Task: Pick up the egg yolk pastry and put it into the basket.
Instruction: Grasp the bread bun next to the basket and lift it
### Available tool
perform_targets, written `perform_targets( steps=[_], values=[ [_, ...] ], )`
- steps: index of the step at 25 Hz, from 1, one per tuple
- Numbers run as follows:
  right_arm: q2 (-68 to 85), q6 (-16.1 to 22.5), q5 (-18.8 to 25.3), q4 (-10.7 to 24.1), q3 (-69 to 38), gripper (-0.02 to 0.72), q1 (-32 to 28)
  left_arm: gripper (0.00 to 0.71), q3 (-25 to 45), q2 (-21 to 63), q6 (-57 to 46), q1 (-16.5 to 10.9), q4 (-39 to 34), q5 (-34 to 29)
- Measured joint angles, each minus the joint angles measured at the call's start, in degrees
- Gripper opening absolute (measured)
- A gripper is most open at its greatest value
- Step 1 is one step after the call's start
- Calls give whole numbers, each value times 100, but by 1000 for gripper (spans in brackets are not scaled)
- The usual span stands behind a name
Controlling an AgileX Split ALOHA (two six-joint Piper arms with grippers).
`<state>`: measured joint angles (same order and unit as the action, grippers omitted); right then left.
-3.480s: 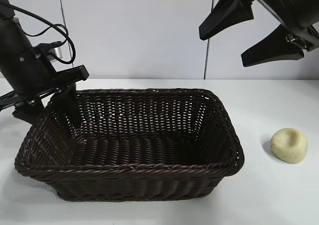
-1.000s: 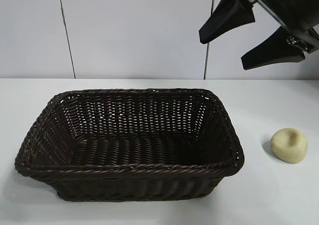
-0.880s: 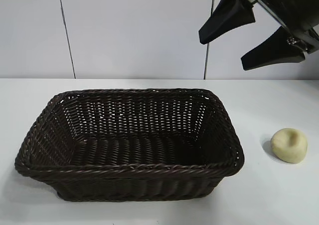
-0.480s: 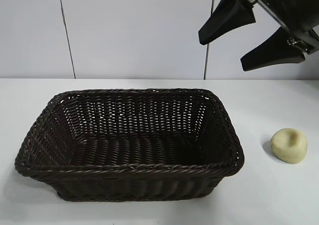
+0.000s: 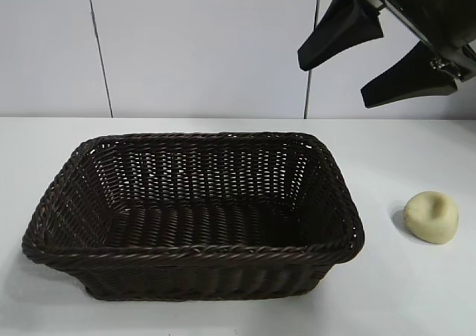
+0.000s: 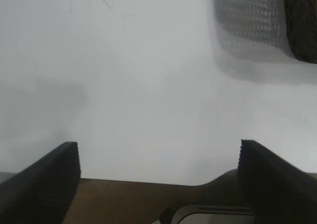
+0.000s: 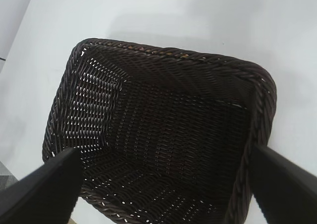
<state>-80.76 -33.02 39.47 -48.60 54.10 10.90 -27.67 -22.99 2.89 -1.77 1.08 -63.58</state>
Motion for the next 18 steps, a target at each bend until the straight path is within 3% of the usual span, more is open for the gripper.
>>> perform_targets(
  steps=[11,18],
  values=[
    [0,231,5,0,0,654,0,627,0,2192,0,0,0,-46],
    [0,606,28,146,0,654,0,627,0,2369,0,0,0,-74]
  ],
)
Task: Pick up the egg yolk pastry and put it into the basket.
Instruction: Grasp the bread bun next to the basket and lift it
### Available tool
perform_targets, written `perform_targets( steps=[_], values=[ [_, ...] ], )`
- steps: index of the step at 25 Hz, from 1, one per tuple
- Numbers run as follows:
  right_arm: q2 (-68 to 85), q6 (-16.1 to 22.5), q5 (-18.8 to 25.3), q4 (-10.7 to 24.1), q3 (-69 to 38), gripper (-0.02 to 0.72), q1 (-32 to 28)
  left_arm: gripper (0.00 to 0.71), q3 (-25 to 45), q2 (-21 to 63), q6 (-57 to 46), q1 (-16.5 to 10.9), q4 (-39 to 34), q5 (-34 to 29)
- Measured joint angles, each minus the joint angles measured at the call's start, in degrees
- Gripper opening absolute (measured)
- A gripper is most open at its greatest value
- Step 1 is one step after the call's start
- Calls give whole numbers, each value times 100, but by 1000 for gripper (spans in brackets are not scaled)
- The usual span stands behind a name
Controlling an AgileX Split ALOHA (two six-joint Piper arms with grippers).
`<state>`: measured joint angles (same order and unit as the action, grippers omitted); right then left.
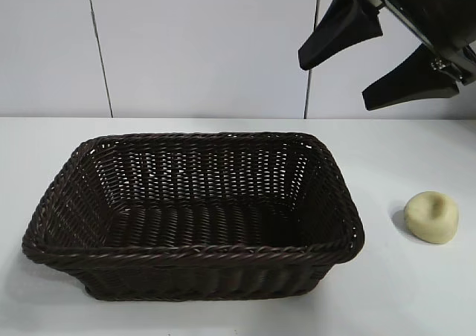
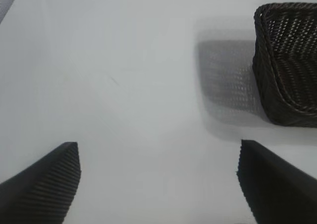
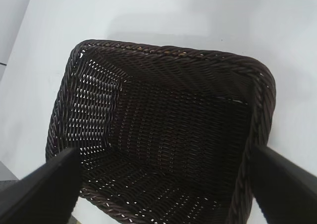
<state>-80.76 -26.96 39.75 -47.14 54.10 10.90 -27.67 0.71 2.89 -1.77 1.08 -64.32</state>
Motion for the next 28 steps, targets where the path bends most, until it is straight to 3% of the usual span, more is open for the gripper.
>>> perform_targets(
  steps=[9,18,23,28],
  values=[
    [0,747,101,774,0,654,-334,627,0,0,0,0,6,0],
    [0,806,480,1162,0,654,-1523,627,0,0,0,0,6,0],
    [0,851,640,1329,89,654,-1668,627,0,0,0,0,6,0],
    [-83,1170,907,1702,707,654,-1682,627,0,0,0,0,6,0]
  ],
)
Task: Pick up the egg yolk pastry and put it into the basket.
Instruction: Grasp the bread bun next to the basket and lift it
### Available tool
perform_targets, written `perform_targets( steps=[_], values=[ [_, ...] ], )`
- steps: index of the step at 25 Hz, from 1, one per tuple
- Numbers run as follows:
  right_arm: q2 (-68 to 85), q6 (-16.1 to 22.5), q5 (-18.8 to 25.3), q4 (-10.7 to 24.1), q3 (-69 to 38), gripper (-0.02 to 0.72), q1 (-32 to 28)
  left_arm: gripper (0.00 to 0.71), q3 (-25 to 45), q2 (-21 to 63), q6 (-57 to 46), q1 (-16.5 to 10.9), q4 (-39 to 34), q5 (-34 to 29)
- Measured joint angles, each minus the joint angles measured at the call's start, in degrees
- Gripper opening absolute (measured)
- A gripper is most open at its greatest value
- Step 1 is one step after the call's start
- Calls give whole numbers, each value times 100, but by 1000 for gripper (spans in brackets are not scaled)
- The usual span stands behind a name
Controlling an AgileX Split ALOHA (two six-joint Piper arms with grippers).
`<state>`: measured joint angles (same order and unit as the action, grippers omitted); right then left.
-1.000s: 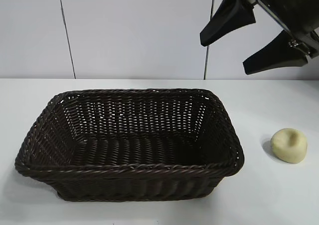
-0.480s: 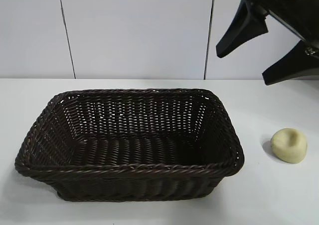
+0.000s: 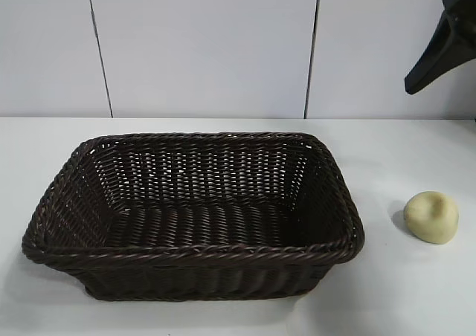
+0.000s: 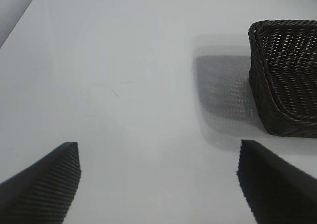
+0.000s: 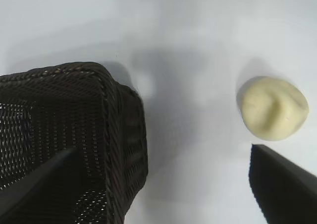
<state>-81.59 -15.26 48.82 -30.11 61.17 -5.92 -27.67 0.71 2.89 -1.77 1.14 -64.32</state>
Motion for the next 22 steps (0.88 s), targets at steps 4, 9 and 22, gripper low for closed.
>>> perform_targets(
  steps=[4,9,22],
  values=[
    [-383,281,408,385,508,654,0,627,0,0,0,0,0,0],
    [-961,476,669,793,923,654,0,627,0,0,0,0,0,0],
    [-2238,800,472,1300,989,654,0,627,0,0,0,0,0,0]
  ],
)
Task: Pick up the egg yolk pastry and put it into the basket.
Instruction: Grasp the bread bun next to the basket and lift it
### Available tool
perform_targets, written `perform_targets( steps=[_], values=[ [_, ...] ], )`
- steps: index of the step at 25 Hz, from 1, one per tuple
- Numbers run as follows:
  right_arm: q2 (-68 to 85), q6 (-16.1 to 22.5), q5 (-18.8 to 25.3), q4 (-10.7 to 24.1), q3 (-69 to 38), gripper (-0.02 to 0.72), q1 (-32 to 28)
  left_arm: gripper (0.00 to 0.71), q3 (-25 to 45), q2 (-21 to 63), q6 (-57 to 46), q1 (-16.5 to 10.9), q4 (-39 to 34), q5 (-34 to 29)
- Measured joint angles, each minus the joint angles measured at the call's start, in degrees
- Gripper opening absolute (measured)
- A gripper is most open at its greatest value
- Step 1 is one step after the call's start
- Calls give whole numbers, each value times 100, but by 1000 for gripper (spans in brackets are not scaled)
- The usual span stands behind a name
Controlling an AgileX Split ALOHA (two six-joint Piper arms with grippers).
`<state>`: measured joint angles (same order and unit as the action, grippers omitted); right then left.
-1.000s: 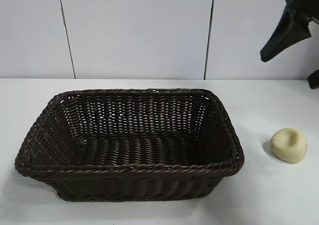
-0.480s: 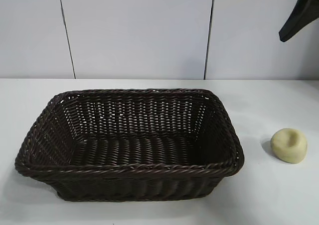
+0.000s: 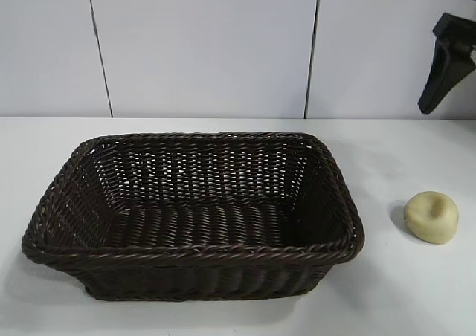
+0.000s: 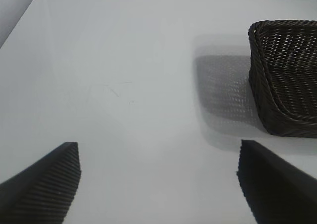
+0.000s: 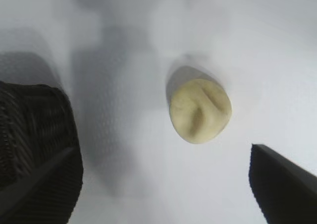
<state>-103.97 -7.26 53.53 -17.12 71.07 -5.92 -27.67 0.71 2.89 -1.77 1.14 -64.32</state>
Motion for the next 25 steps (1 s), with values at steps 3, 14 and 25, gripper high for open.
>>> perform_targets(
  steps=[3,14,25],
  values=[
    [-306,10,-103,0,0,654,0,627,0,0,0,0,9,0],
    [-1059,16,-562,-102,20,654,174,627,0,0,0,0,16,0],
    [-1080,16,-564,-35,35,185,174,627,0,0,0,0,16,0]
  ],
)
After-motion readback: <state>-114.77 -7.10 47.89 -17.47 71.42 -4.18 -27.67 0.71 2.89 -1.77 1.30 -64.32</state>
